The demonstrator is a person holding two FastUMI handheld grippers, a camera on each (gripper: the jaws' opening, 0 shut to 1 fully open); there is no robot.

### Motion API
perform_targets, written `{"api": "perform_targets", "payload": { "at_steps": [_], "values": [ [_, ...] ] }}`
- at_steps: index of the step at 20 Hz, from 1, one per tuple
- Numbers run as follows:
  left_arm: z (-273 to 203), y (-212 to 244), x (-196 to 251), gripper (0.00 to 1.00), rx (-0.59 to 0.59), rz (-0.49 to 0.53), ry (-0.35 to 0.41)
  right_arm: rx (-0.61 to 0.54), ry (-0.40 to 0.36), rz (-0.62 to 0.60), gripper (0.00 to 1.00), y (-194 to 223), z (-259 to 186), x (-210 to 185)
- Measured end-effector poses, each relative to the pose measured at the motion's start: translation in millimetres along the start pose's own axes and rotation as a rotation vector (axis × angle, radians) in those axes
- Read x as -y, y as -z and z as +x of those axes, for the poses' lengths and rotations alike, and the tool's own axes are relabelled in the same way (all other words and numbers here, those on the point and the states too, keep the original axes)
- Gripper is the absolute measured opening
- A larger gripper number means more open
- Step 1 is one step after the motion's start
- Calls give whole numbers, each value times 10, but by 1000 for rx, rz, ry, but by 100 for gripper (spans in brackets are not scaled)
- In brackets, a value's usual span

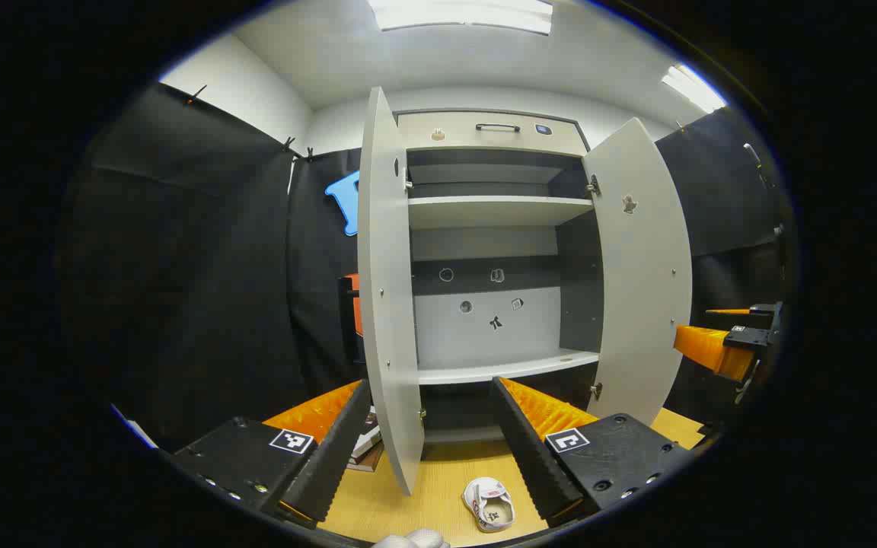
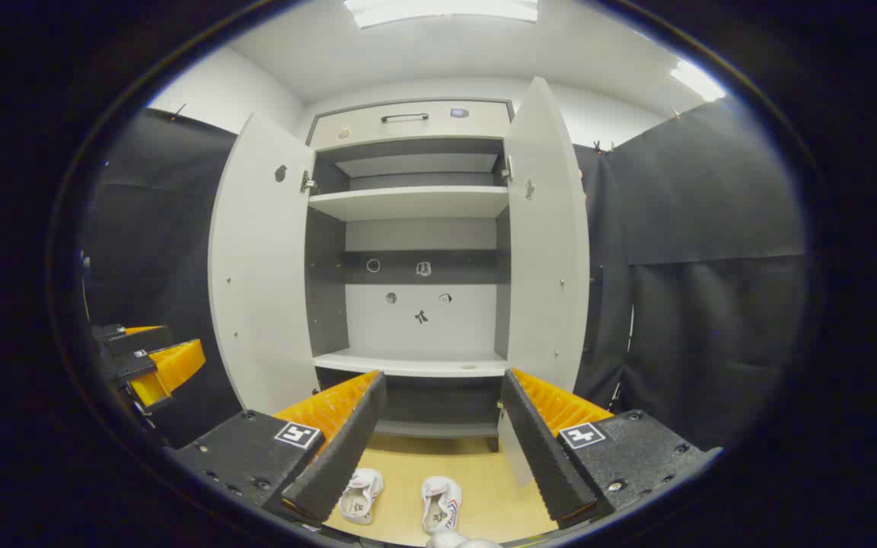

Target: Grab one shoe with the right hand and put it into the shoe cabinet, grab the other shoe with the left hand and put it into the shoe cabinet; then close the right door with the right hand and the left door with the left hand.

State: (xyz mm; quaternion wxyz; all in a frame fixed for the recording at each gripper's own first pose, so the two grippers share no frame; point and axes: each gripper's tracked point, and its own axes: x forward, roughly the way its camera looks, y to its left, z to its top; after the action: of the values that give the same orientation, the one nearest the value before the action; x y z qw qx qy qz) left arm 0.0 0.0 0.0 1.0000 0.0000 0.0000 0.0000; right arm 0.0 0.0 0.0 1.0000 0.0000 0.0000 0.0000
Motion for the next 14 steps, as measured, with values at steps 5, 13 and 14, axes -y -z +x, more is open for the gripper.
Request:
{"api": "perform_targets", "payload": {
  "at_steps": [5, 13, 14],
  "values": [
    [-25, 49, -49, 95, -14, -10, -16, 0, -20, -5, 99, 1, 7, -78],
    [-93, 20, -143, 95, -8, -9, -50, -3, -38, -20, 99, -19, 30, -113],
    [-102, 10, -138, 95, -6, -11, -50, -4, -36, -21, 99, -20, 23, -102]
  ]
}}
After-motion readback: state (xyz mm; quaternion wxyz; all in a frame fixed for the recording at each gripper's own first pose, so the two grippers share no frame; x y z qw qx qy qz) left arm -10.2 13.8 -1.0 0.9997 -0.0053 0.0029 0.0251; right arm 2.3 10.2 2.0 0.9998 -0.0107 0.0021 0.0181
